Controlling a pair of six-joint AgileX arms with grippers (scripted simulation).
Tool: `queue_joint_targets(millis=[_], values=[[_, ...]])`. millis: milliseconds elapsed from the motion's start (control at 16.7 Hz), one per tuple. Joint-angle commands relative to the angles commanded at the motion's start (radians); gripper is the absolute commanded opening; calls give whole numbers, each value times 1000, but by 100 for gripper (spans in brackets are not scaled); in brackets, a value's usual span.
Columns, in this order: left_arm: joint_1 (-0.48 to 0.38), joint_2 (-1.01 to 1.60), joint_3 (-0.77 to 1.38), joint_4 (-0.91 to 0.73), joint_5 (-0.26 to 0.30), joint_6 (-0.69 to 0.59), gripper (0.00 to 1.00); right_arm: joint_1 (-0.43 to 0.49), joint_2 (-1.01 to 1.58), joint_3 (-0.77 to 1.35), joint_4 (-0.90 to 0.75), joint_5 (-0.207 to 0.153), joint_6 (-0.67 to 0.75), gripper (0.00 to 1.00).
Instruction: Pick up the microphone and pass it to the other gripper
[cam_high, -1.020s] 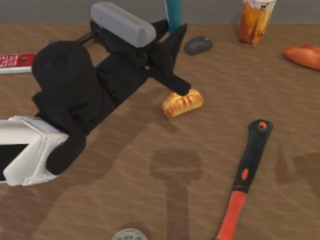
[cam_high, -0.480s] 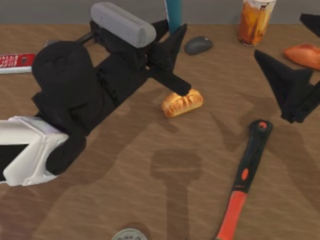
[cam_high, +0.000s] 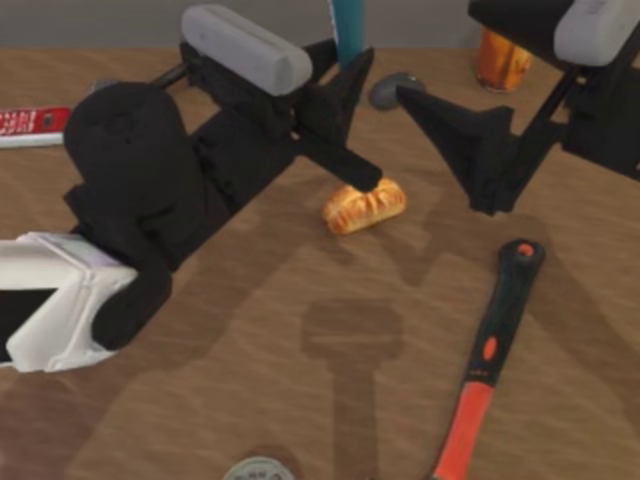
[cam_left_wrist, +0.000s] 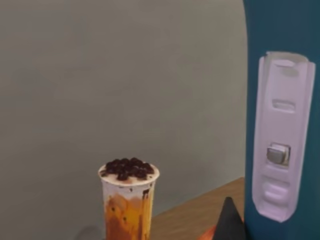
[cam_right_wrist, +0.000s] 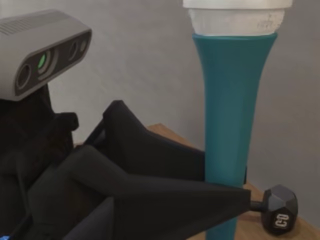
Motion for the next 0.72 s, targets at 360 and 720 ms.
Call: queue_joint_targets(millis=[360,720], values=[[0,0,0,0,0,0,0,5,13,12,2,8,1,100],[0,0,0,0,0,0,0,95,268,215,47,99,4,100]])
